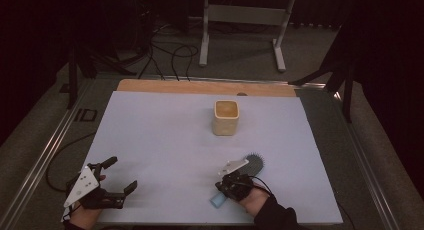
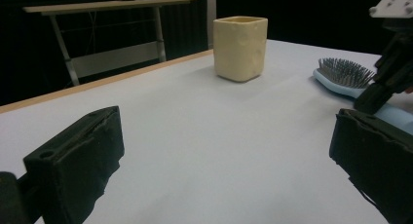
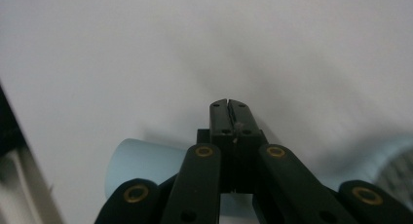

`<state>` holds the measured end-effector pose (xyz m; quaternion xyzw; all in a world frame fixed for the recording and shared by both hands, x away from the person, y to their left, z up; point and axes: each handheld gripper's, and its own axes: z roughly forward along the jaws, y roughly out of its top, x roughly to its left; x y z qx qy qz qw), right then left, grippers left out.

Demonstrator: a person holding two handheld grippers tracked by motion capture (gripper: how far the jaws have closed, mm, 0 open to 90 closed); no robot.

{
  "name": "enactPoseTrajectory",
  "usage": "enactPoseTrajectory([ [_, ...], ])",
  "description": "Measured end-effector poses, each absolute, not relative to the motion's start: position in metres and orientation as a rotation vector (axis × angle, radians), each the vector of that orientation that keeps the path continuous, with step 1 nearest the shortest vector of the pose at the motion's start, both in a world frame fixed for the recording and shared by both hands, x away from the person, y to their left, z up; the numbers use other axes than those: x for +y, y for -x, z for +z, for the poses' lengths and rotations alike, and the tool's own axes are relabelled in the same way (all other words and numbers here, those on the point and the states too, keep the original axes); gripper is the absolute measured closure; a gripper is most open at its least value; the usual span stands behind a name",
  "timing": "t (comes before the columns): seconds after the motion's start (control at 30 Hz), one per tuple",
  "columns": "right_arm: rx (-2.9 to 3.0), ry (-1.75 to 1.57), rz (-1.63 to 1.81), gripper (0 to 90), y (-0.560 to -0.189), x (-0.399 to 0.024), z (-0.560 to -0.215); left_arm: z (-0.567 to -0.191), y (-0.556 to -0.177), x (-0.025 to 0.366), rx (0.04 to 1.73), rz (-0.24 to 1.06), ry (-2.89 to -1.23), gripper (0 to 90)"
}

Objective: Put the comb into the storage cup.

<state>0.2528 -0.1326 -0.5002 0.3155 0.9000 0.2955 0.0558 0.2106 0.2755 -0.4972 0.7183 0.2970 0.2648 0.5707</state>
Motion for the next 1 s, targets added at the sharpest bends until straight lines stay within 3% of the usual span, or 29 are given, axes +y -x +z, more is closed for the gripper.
enactPoseTrajectory([
  [0.43,2.724,-0.994,0.849,90.0,-0.230,-0.172,-0.494,-0.498,-0.211,0.275,0.698,0.618,-1.687,0.0],
  [1.0,2.647,-1.088,0.792,90.0,-0.225,-0.219,-0.487,-0.497,-0.211,0.274,0.698,0.620,-1.693,0.0],
])
